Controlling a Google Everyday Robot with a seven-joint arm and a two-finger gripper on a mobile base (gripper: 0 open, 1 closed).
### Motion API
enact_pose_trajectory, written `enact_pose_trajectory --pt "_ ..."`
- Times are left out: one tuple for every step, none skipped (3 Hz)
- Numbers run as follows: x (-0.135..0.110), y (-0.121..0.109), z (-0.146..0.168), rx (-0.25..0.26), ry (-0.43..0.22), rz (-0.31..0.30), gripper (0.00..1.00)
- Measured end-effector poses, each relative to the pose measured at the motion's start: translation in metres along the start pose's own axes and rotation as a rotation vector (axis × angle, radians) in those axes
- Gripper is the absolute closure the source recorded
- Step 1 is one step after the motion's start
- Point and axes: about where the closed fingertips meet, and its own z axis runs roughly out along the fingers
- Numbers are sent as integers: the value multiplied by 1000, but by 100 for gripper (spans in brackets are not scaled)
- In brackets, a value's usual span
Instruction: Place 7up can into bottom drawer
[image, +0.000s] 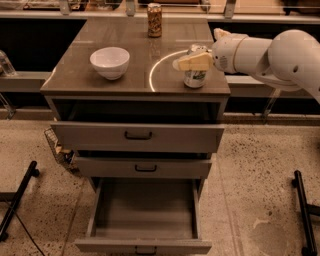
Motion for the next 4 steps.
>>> enact_pose_trajectory --pt "8 1 7 -28 -15 29 0" --pt "17 -3 7 -36 -25 54 0" --pt "27 -5 8 -41 -25 79 0" --pt "34 -6 11 -45 -24 94 18"
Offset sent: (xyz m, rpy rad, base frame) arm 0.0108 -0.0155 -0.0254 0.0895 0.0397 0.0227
